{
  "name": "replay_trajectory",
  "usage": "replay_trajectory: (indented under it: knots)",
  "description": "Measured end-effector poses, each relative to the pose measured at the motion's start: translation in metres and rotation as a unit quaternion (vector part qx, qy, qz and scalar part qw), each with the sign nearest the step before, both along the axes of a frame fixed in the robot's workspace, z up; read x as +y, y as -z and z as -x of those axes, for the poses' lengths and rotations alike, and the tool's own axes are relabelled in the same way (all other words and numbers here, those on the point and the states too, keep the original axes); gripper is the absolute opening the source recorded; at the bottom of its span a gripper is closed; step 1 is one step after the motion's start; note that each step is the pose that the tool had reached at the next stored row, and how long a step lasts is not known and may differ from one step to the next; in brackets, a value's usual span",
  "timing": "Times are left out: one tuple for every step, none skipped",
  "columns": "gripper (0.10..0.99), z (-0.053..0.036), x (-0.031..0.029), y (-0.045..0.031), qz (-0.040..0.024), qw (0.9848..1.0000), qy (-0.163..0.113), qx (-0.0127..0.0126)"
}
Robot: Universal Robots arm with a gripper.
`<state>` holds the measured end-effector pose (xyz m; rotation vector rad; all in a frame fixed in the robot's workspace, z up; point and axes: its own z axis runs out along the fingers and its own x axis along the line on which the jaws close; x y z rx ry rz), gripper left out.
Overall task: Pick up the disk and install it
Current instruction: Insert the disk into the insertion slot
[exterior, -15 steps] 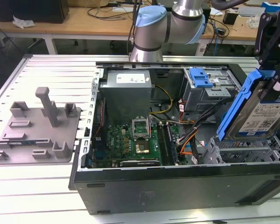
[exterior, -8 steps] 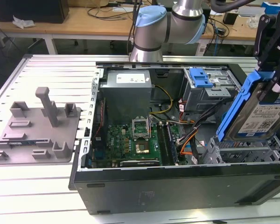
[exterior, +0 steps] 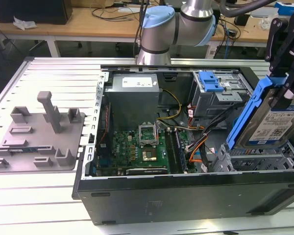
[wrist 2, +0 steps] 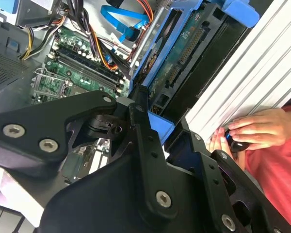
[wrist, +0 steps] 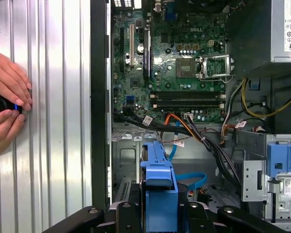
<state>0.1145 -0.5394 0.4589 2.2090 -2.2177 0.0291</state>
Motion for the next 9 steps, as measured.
replay_trajectory:
  knots:
    - [0.365, 0.0000, 0.0000, 0.0010, 0.0000, 1.0000, 0.000, 0.0000]
    - [0.365, 0.0000, 0.0000, 0.0015, 0.0000, 1.0000, 0.000, 0.0000]
    - [0.365, 0.0000, 0.0000, 0.0020, 0.0000, 1.0000, 0.000, 0.0000]
    - [0.365, 0.0000, 0.0000, 0.0027, 0.0000, 1.0000, 0.000, 0.0000]
    - [0.365, 0.0000, 0.0000, 0.0031, 0.0000, 1.0000, 0.000, 0.0000]
    - [0.365, 0.0000, 0.0000, 0.0036, 0.0000, 1.0000, 0.000, 0.0000]
    - [0.365, 0.0000, 0.0000, 0.0040, 0.0000, 1.0000, 0.000, 0.0000]
    - [0.365, -0.0001, 0.0000, 0.0045, 0.0000, 1.0000, 0.000, 0.0000]
    - [0.365, -0.0001, 0.0000, 0.0049, 0.0000, 1.0000, 0.000, 0.0000]
